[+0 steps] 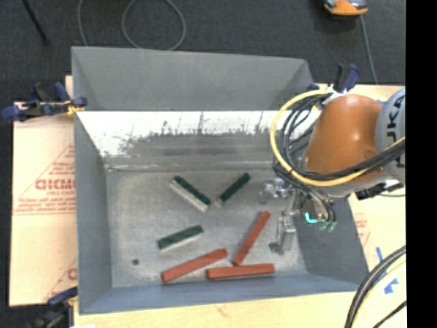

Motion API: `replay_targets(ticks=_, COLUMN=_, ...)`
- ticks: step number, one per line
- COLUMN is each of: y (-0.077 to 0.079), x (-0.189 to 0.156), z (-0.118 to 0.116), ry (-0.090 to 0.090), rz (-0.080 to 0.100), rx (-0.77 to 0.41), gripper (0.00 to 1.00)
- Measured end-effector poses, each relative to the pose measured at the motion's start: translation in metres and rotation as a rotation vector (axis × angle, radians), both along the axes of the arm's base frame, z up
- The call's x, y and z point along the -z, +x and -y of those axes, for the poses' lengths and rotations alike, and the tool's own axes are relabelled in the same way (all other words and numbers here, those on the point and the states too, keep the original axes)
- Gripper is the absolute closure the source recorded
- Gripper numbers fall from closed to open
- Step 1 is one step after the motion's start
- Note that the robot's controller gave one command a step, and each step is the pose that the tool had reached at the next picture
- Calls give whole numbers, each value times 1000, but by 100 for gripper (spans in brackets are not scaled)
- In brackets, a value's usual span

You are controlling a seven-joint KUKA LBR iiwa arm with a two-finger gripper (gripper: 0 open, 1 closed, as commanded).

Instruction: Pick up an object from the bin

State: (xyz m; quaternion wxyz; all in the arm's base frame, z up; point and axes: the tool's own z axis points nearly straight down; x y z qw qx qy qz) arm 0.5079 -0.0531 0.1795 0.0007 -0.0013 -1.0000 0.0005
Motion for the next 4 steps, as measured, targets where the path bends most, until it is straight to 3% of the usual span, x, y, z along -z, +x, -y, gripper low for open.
replay_targets(ticks=1, y=-5, x=112, z=-10, ry=1, rz=-1, rx=-73, gripper=0)
replay_targets(ticks=2, y=-1, x=107, z=-10, ry=0, rz=12, rx=-75, gripper=100)
replay_targets(ticks=3, y=19, x=-3, z=-76, ry=3, rz=14, rx=-65, gripper=100)
replay_targets(ticks=4, y=-3, x=-71, z=-91, ry=1, rz=11, rx=-79, gripper=100)
